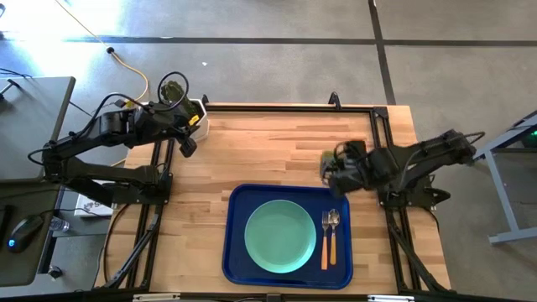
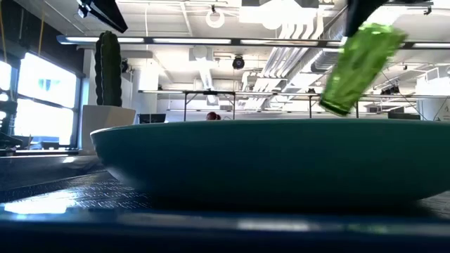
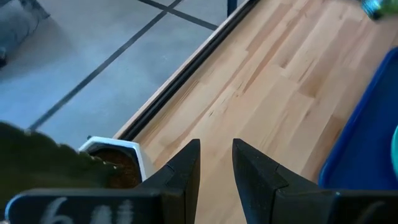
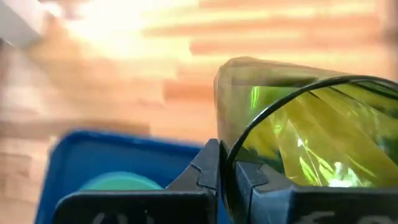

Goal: Pick and place plate/cup/fork/spoon on tray
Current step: Put the green cup on the blue tray to the top left of the green plate

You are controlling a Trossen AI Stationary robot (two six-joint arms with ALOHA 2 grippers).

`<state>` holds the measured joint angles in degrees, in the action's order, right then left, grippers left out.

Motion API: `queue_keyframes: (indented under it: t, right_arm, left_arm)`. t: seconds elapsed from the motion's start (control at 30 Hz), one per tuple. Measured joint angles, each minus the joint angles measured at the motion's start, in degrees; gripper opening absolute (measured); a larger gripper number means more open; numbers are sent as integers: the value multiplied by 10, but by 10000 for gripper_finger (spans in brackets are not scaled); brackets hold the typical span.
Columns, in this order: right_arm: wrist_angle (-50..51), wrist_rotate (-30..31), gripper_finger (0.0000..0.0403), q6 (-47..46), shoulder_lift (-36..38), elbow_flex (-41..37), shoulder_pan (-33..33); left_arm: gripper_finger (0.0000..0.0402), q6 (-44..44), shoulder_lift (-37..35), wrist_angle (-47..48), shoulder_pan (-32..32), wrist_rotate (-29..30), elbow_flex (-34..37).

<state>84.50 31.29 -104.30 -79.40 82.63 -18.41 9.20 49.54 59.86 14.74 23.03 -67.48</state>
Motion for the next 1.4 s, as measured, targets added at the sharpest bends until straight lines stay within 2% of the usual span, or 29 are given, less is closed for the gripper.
queue_keyframes:
  t: [0.13, 0.3, 0.57, 0.73, 0.83, 1.07, 1.23, 1.4]
  right_arm:
    - [-63, 27, 1, 138, 0, 12, 64]
    - [-187, 20, 1, 349, 0, 14, 146]
    - [-369, -97, 1, 709, -4, 15, 254]
    - [-414, -180, 0, 888, -19, 15, 295]
    - [-414, -209, 0, 960, -32, 15, 308]
    - [-410, -217, 0, 1084, -56, 15, 313]
    - [-384, -238, 0, 1145, -68, 15, 313]
    - [-312, -244, 0, 1170, -84, 43, 315]
  left_arm:
    - [83, -48, 7, 1, 0, -7, 0]
    - [83, -54, 16, 1, 0, -10, 0]
    - [83, -18, 27, 2, 0, -29, 0]
    - [83, 18, 38, 3, 0, -35, 0]
    - [83, 60, 44, 3, 0, -35, 0]
    - [83, 157, 53, 3, 0, -36, 0]
    - [83, 212, 53, 3, 0, -48, 0]
    - [83, 262, 53, 3, -1, -73, 0]
